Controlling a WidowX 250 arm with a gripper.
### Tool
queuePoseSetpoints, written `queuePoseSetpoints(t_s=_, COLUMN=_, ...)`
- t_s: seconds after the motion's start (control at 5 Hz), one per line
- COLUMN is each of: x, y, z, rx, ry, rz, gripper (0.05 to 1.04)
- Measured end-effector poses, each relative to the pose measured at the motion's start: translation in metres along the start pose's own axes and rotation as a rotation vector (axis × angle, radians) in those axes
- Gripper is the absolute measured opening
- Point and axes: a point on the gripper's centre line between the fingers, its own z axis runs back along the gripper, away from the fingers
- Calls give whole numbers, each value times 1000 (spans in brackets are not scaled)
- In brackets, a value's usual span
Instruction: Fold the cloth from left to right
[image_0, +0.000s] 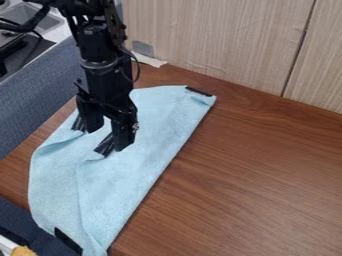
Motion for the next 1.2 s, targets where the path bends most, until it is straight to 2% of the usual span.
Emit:
queuePoseSetpoints(t_s=0.2, x=-1, y=-1, z=-6, rx=-16, ry=19, rz=-5, gripper=1000)
queuePoseSetpoints(t_s=0.4, x=-13, y=18, z=1, rx=-71, ry=23, rz=34, gripper=1000)
queuePoseSetpoints(t_s=0.6, x=-18, y=42, z=12, rx=-78, ry=1, rz=78, gripper=1000)
queuePoseSetpoints(t_s=0.8, x=-27, y=72, z=8, rx=-82, ry=8, rz=162, gripper=1000)
queuePoseSetpoints(t_s=1.0, x=-33, y=91, z=-9, rx=-37, ry=21, rz=226, gripper=1001)
queuePoseSetpoints(t_s=1.2, x=-42, y=100, z=-35, rx=-13, ry=73, rz=296, gripper=1001)
